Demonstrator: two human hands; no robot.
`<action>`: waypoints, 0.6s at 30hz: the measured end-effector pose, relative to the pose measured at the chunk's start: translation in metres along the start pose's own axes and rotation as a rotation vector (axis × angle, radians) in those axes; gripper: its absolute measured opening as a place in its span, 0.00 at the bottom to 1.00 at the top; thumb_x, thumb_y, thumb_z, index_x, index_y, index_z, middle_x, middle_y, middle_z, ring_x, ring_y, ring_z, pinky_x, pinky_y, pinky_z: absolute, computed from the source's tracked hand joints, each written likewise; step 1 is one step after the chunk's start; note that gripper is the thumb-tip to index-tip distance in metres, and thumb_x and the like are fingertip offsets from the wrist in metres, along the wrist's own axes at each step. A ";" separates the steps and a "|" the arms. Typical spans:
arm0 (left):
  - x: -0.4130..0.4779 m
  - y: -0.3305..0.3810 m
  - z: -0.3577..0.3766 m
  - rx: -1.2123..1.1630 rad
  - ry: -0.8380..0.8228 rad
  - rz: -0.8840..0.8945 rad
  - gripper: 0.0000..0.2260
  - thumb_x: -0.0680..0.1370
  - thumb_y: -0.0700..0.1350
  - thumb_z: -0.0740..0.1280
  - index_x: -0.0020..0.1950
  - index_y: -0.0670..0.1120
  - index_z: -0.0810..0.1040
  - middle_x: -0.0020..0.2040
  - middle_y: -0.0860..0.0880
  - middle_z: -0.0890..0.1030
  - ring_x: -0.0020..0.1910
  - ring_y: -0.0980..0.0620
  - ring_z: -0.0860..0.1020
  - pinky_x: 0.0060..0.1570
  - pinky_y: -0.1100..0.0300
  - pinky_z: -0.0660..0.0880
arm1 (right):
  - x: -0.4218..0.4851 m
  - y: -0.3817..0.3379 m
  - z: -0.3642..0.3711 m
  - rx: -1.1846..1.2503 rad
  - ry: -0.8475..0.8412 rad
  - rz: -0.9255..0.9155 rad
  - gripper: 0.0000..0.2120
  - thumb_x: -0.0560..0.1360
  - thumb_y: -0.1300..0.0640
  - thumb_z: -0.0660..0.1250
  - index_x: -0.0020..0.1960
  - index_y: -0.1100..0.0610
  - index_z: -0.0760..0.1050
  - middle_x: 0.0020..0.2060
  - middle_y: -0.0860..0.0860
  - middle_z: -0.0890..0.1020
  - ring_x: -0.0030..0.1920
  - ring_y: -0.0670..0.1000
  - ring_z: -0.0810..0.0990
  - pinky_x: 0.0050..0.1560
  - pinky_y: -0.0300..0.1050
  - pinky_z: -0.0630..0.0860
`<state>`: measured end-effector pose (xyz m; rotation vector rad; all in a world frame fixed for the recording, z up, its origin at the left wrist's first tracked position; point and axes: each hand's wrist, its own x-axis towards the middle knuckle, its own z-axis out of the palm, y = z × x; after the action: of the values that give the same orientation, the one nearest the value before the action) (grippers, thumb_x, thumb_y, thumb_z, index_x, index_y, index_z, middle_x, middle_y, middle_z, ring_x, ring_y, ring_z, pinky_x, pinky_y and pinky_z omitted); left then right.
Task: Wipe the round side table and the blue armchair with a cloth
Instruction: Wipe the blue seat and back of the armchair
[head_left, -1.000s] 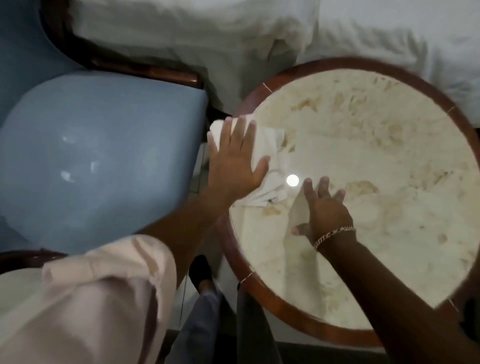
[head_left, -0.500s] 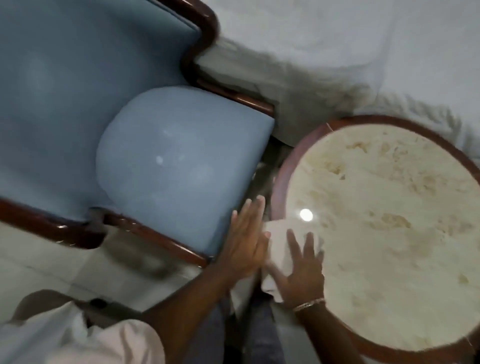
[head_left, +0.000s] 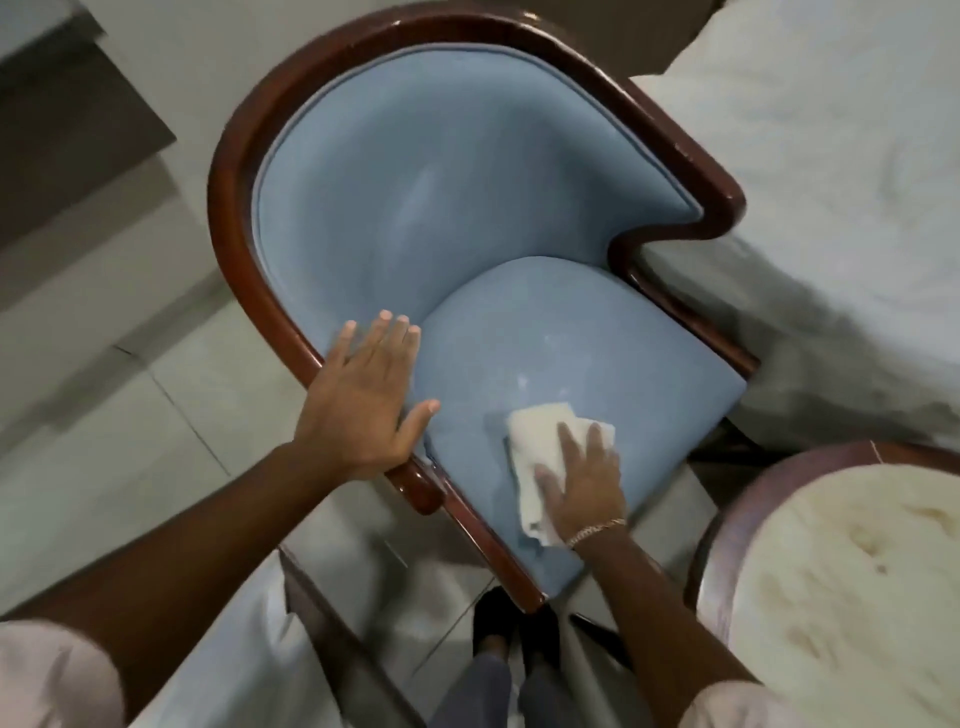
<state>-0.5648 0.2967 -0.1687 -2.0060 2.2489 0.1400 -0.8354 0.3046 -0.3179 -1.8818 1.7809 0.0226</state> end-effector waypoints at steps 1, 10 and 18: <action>0.002 0.000 0.002 0.016 -0.014 -0.008 0.38 0.79 0.64 0.49 0.80 0.38 0.59 0.80 0.37 0.62 0.81 0.39 0.57 0.79 0.38 0.55 | 0.009 -0.012 0.015 -0.117 -0.027 -0.019 0.35 0.76 0.35 0.57 0.78 0.43 0.49 0.80 0.56 0.48 0.78 0.67 0.50 0.71 0.68 0.58; 0.009 0.009 0.004 0.048 -0.096 -0.153 0.43 0.77 0.70 0.43 0.82 0.41 0.49 0.84 0.40 0.52 0.83 0.42 0.49 0.81 0.42 0.47 | 0.089 -0.007 0.013 -0.234 0.146 -0.023 0.33 0.78 0.37 0.53 0.79 0.50 0.53 0.80 0.50 0.55 0.78 0.65 0.53 0.69 0.74 0.57; 0.010 0.010 0.010 -0.022 -0.019 -0.181 0.41 0.79 0.67 0.46 0.81 0.38 0.55 0.81 0.38 0.60 0.81 0.40 0.58 0.78 0.41 0.60 | 0.195 -0.039 -0.012 -0.099 0.128 0.030 0.35 0.76 0.34 0.55 0.78 0.39 0.44 0.81 0.48 0.46 0.78 0.66 0.46 0.70 0.75 0.50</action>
<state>-0.5758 0.2894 -0.1801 -2.1969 2.0498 0.1653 -0.7793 0.1196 -0.3658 -1.9650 1.9250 0.0009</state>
